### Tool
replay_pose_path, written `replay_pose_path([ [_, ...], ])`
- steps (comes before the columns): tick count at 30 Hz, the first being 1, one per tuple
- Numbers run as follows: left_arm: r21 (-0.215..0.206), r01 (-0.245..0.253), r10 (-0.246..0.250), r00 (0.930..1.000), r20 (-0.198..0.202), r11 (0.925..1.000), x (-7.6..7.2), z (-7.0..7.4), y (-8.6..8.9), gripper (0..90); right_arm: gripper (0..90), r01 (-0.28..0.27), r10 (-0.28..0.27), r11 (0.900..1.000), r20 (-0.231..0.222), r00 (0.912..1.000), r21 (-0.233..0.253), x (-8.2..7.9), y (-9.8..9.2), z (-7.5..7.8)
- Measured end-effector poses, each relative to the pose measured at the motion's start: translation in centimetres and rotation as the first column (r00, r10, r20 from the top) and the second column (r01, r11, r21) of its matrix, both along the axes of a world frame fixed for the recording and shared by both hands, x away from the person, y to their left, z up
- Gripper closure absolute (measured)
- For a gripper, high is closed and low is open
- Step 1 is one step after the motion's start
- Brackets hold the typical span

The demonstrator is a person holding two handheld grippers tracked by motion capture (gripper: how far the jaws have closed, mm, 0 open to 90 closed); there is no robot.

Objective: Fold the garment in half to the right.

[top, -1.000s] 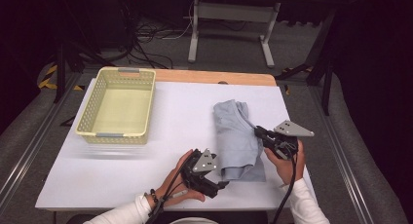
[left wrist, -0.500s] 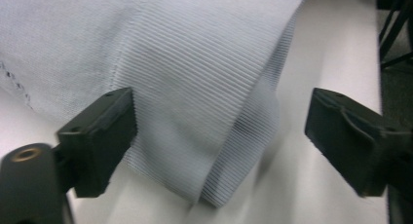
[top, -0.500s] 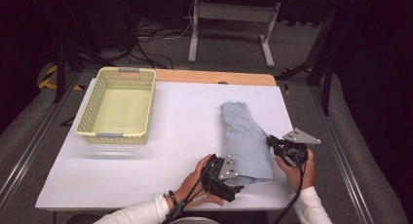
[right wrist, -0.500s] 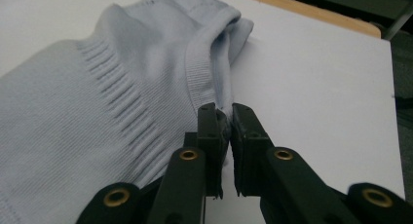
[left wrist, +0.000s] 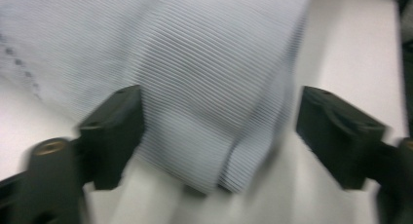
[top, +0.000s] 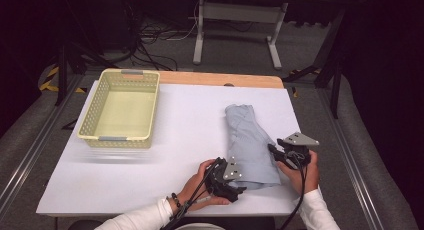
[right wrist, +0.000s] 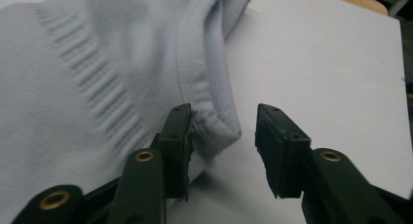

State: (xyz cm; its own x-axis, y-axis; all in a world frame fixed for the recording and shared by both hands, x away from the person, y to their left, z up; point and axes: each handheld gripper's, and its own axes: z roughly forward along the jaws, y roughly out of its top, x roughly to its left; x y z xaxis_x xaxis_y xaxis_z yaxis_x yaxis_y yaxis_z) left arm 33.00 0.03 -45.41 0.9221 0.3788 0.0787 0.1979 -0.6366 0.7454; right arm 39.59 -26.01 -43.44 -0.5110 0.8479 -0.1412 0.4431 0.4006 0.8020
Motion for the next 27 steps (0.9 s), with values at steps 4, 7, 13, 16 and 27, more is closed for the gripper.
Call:
replay_pose_path([
  [4, 0.05, -0.017, 0.016, 0.9996, 0.024, 0.9986, 0.2, -0.5, -0.4, 12.2, 50.5, -0.048, 0.047, 0.998, 0.03, 0.9984, 0.048, -0.2, 0.2, 0.3],
  [7, 0.059, -0.035, 0.032, 0.9983, 0.049, 0.9977, 0.4, -0.5, -0.7, 14.5, 46.0, -0.07, 0.068, 0.997, 0.04, 0.9968, 0.04, -0.1, 0.7, 0.3],
  [13, 0.065, -0.071, 0.066, 0.9955, 0.068, 0.9954, 1.0, -0.7, -0.5, 27.2, 42.3, -0.076, 0.077, 0.995, -0.006, 0.997, 0.067, 1.1, 0.7, -0.5],
  [16, 0.062, -0.071, 0.067, 0.9959, 0.061, 0.9955, 1.3, -0.5, -0.1, 36.1, 42.9, -0.08, 0.083, 0.994, -0.033, 0.996, 0.074, 1.4, 0.7, -0.9],
  [27, 0.052, -0.014, 0.014, 0.9999, 0.004, 0.9985, 2.8, 0.4, 2.1, 77.4, 44.5, -0.095, 0.11, 0.989, -0.13, 0.9854, 0.118, 2.1, 0.5, -1.9],
])
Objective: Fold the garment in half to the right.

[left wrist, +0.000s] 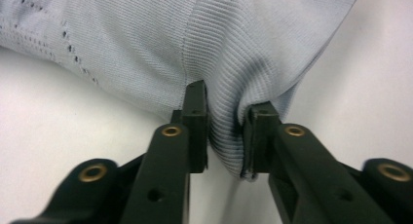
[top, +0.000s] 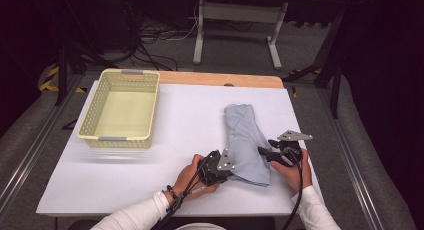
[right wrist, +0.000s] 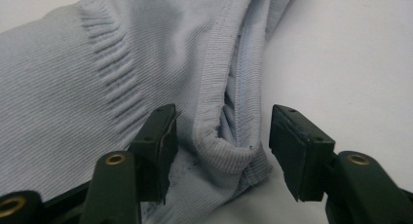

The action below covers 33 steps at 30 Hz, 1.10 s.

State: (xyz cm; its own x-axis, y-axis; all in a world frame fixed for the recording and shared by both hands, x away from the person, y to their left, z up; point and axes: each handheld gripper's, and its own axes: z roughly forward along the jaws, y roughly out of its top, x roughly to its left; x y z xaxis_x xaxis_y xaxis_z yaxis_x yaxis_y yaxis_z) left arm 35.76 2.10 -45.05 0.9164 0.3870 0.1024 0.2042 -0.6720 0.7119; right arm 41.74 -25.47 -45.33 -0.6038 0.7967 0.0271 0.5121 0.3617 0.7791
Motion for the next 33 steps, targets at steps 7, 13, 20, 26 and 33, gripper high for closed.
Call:
replay_pose_path([
  [7, 0.035, -0.011, 0.01, 0.9989, 0.047, 0.9993, -0.5, 1.0, 2.6, 79.4, 40.5, -0.002, 0.002, 1.0, 0.01, 0.9999, -0.011, 0.2, 0.4, 0.3],
  [13, 0.047, -0.009, 0.005, 0.9976, 0.069, 0.9988, -2.5, 1.0, 5.2, 79.2, 73.2, -0.121, 0.121, 0.993, 0.016, 0.9925, 0.012, -0.7, 2.0, 1.0],
  [20, 0.045, 0.028, -0.03, 0.9983, 0.05, 0.9986, -4.9, 0.2, 5.0, 78.2, 82.1, -0.163, 0.171, 0.98, 0.059, 0.9836, -0.112, -2.5, 4.5, 1.5],
  [26, 0.024, 0.018, -0.019, 0.999, 0.041, 0.9995, -5.0, -0.3, 5.0, 77.6, 83.8, -0.148, 0.154, 0.985, 0.066, 0.9859, -0.086, -2.9, 3.7, 1.2],
  [33, 0.025, 0.036, -0.037, 0.9986, 0.038, 0.999, -4.6, -0.4, 5.2, 78.1, 74.3, -0.134, 0.138, 0.987, 0.047, 0.9893, -0.083, -2.5, 3.4, 0.6],
])
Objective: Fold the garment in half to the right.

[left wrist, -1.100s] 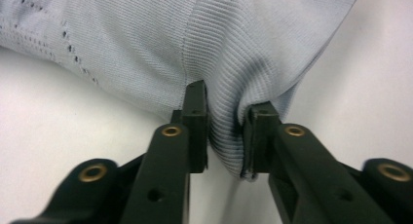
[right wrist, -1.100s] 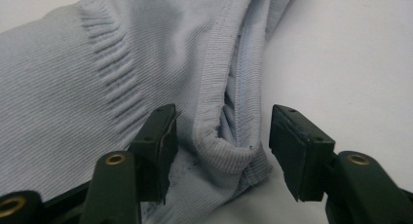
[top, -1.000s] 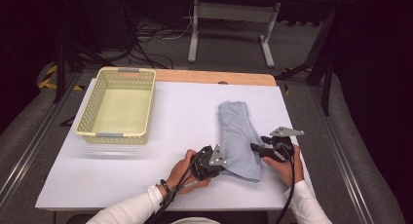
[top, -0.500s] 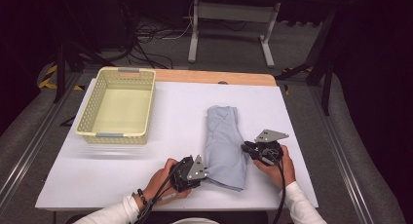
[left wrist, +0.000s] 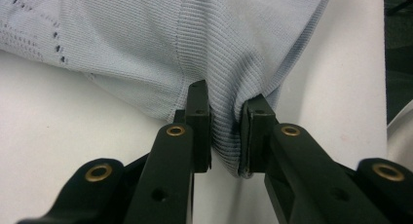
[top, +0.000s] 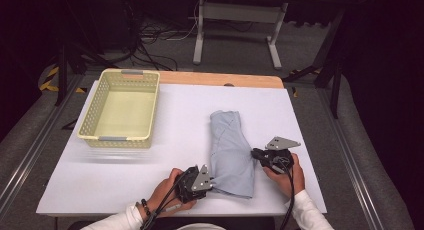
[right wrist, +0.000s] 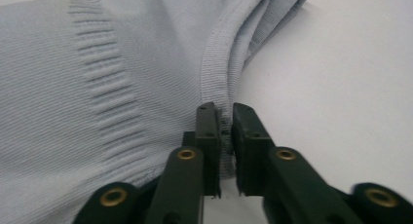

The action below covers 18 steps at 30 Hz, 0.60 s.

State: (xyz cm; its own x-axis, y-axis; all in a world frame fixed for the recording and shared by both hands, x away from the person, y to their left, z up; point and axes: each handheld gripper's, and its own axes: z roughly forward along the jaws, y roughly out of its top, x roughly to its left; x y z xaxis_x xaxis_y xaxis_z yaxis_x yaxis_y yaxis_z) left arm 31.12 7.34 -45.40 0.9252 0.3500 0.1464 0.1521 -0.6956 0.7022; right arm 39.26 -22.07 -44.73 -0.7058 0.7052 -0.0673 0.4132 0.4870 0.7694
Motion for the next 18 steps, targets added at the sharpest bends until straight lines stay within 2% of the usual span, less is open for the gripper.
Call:
replay_pose_path([
  [1, 0.004, 0.006, -0.006, 1.0, 0.006, 1.0, 0.1, 0.0, 0.0, 78.1, 62.4, 0.017, -0.018, 1.0, -0.009, 0.9998, -0.006, 0.3, 0.1, -0.2],
  [2, 0.007, 0.009, -0.009, 0.9999, 0.006, 0.9999, 0.1, 0.0, 0.0, 78.2, 57.1, 0.041, -0.041, 0.999, -0.028, 0.9988, -0.007, 0.6, 0.1, -0.5],
  [4, 0.007, 0.011, -0.011, 0.9999, 0.006, 0.9999, 0.3, 0.1, 0.1, 78.3, 57.3, 0.037, -0.035, 0.999, -0.069, 0.997, 0.035, 1.2, 0.1, -0.9],
  [5, 0.011, 0.012, -0.012, 0.9999, 0.009, 0.9999, 0.3, 0.1, 0.2, 78.4, 56.5, 0.034, -0.031, 0.999, -0.082, 0.9962, 0.035, 1.4, 0.2, -0.9],
  [8, 0.016, 0.005, -0.006, 0.9999, 0.011, 0.9999, 0.5, 0.1, 0.4, 78.4, 61.3, 0.009, -0.004, 0.999, -0.112, 0.9937, 0.045, 2.1, 0.5, -0.9],
  [11, 0.019, -0.013, 0.012, 0.9995, 0.028, 0.9997, 0.7, 0.2, 0.6, 78.4, 74.5, -0.037, 0.045, 0.997, -0.132, 0.9903, 0.063, 2.4, 1.0, -0.9],
  [13, 0.02, -0.019, 0.019, 0.9993, 0.033, 0.9996, 1.1, 0.2, 1.0, 78.4, 76.5, -0.044, 0.05, 0.998, -0.13, 0.9903, 0.053, 2.5, 1.3, -0.8],
  [18, 0.029, -0.054, 0.052, 0.9972, 0.052, 0.9981, 1.7, 0.2, 1.5, 78.4, 80.0, -0.048, 0.051, 0.998, -0.089, 0.9947, 0.031, 3.1, 2.2, -0.8],
])
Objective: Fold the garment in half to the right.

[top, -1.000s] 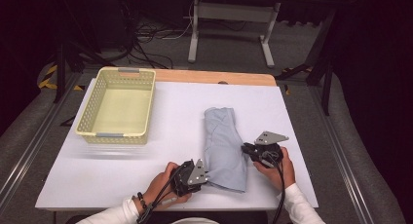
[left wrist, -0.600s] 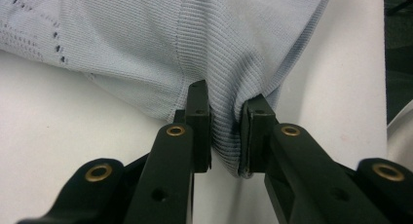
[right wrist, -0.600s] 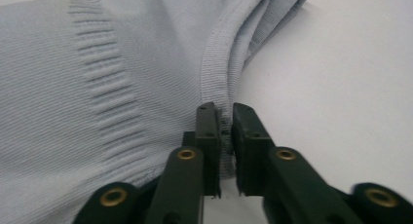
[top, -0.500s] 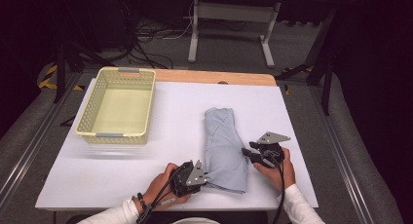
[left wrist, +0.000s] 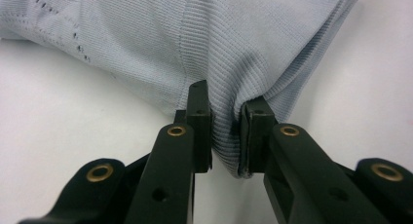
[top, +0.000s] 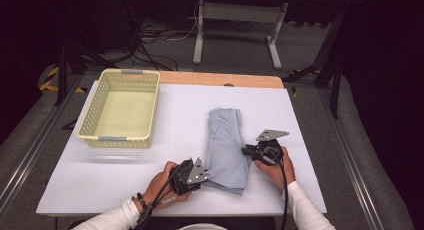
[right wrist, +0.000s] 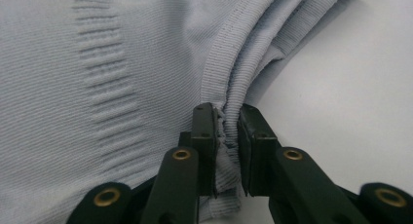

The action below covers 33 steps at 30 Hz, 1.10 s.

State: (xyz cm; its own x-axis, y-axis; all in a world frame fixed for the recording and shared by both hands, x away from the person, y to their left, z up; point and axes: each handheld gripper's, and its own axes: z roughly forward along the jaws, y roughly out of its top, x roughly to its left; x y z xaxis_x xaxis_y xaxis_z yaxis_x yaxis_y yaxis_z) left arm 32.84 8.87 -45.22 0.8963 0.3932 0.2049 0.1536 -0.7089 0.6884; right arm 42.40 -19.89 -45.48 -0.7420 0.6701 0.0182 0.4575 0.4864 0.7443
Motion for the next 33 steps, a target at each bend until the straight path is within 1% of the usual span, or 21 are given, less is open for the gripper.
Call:
replay_pose_path([
  [4, -0.001, -0.029, 0.029, 0.9996, 0.002, 0.9996, 0.5, 0.1, 0.5, 78.4, 81.3, 0.006, -0.005, 1.0, 0.046, 0.9989, -0.027, 0.9, 1.5, 0.0],
  [6, -0.014, -0.039, 0.039, 0.9991, -0.015, 0.9991, 0.8, 0.0, 0.8, 78.4, 81.7, 0.005, -0.003, 0.999, 0.062, 0.9981, -0.034, 1.4, 2.3, 0.0],
  [8, -0.021, -0.049, 0.048, 0.9987, -0.018, 0.9986, 1.0, 0.0, 1.0, 78.3, 81.8, 0.005, -0.001, 0.999, 0.078, 0.997, -0.044, 1.8, 2.9, 0.0],
  [9, -0.023, -0.055, 0.055, 0.9981, -0.027, 0.9982, 0.9, 0.0, 1.1, 78.3, 81.9, 0.004, 0.0, 0.999, 0.083, 0.9965, -0.048, 1.9, 3.1, 0.0],
  [14, -0.019, -0.064, 0.064, 0.998, -0.007, 0.9978, 0.5, -0.1, 0.8, 77.9, 80.9, 0.013, -0.01, 0.999, 0.078, 0.9969, -0.031, 1.9, 2.8, 0.1],
  [15, -0.015, -0.067, 0.066, 0.9977, -0.011, 0.9977, 0.3, 0.0, 0.9, 77.7, 80.4, 0.017, -0.015, 1.0, 0.077, 0.9969, -0.024, 1.9, 2.6, 0.1],
  [16, -0.019, -0.065, 0.065, 0.9978, -0.012, 0.9977, 0.2, 0.1, 0.9, 77.1, 79.9, 0.017, -0.016, 1.0, 0.072, 0.9973, -0.018, 1.8, 2.4, 0.2],
  [17, -0.025, -0.068, 0.067, 0.9974, -0.024, 0.9974, 0.0, 0.2, 1.0, 75.8, 79.4, 0.019, -0.018, 1.0, 0.071, 0.9973, -0.013, 1.6, 2.2, 0.3],
  [18, -0.041, -0.067, 0.066, 0.9974, -0.031, 0.9969, -0.1, 0.3, 1.2, 74.6, 79.2, 0.022, -0.021, 1.0, 0.07, 0.9973, -0.007, 1.4, 2.0, 0.4],
  [20, -0.075, -0.075, 0.071, 0.9958, -0.058, 0.9944, -0.3, 0.7, 1.6, 71.0, 80.4, 0.022, -0.022, 1.0, 0.069, 0.9974, -0.001, 1.1, 1.6, 0.6],
  [22, -0.108, -0.078, 0.07, 0.9949, -0.072, 0.9911, -0.5, 1.2, 2.1, 70.3, 82.3, 0.019, -0.02, 1.0, 0.08, 0.9966, 0.007, 0.7, 1.2, 0.9],
  [24, -0.134, -0.074, 0.066, 0.9958, -0.064, 0.9882, -0.9, 1.7, 2.4, 71.4, 81.9, 0.022, -0.023, 1.0, 0.093, 0.9954, 0.012, 0.3, 0.9, 1.2],
  [26, -0.152, -0.061, 0.055, 0.9975, -0.045, 0.9865, -1.3, 2.3, 2.7, 74.3, 83.5, 0.021, -0.022, 1.0, 0.102, 0.9946, 0.011, -0.1, 0.8, 1.6],
  [27, -0.168, -0.058, 0.053, 0.9979, -0.036, 0.9841, -1.3, 2.6, 2.7, 74.5, 83.8, 0.019, -0.02, 1.0, 0.11, 0.9938, 0.002, -0.3, 0.7, 1.8],
  [28, -0.174, -0.054, 0.051, 0.9985, -0.02, 0.9833, -1.4, 2.9, 2.7, 76.7, 85.4, 0.02, -0.02, 1.0, 0.114, 0.9933, 0.003, -0.4, 0.7, 1.9],
  [30, -0.206, -0.052, 0.053, 0.9986, 0.0, 0.9771, -1.3, 3.4, 2.6, 78.1, 88.7, 0.007, -0.007, 1.0, 0.114, 0.9934, -0.003, -0.7, 0.7, 2.1],
  [31, -0.215, -0.05, 0.053, 0.9985, 0.009, 0.9753, -1.2, 3.6, 2.6, 78.0, 89.4, 0.005, -0.005, 1.0, 0.11, 0.994, -0.005, -0.8, 0.7, 2.1],
  [32, -0.229, -0.056, 0.061, 0.9981, 0.012, 0.9718, -1.0, 3.8, 2.6, 77.7, 89.7, 0.004, -0.003, 1.0, 0.108, 0.9941, -0.004, -0.9, 0.7, 2.1],
  [33, -0.243, -0.061, 0.064, 0.998, 0.002, 0.9681, -0.8, 3.9, 2.5, 76.9, 89.9, 0.004, -0.003, 1.0, 0.109, 0.9941, -0.005, -1.0, 0.8, 2.1],
])
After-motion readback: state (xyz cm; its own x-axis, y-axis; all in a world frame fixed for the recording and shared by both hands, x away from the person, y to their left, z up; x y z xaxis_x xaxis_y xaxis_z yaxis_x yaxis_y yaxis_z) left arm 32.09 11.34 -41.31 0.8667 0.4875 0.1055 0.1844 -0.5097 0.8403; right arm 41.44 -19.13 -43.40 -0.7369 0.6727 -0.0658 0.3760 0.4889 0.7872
